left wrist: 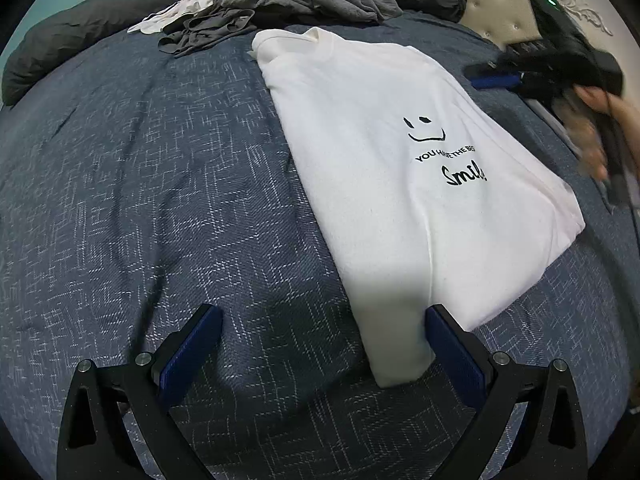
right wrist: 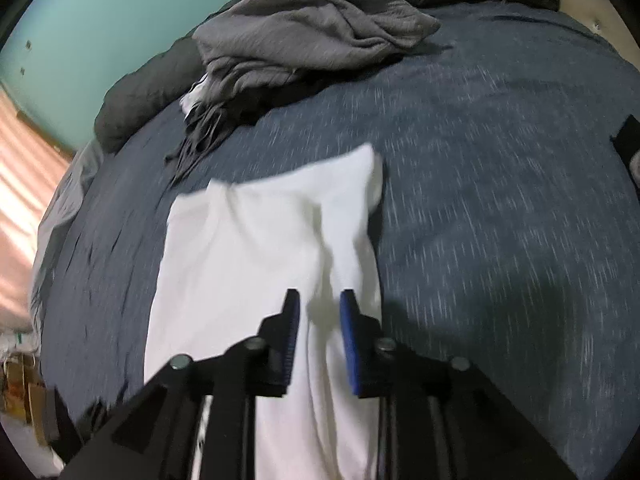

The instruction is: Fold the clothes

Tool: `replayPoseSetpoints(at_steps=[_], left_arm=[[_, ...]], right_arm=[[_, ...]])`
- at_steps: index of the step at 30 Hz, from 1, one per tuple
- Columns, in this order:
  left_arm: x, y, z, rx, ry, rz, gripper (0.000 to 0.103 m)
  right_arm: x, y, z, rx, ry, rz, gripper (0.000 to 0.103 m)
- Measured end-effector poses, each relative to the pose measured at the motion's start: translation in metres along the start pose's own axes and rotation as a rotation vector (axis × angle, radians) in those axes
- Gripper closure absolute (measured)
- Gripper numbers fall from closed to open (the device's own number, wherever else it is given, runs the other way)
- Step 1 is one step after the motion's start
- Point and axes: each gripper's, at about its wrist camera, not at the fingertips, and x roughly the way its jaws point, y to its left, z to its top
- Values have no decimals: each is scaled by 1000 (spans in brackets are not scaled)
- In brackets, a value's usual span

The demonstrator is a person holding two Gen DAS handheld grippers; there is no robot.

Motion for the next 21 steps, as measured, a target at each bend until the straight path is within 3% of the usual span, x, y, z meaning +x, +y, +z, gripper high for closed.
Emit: replayPoseSetpoints(at_steps=[12,15,21], left_arm=[[-1,2,0,-4,0,2,0],[-1,2,0,-5,0,1,0],[1,4,1,-6,-1,1,0]], right_arm=[[-2,1,-45,-2,90,76,82],[0,0,-48,-4,94,83,98],[-5,-4,-50,-13,73,52,100]])
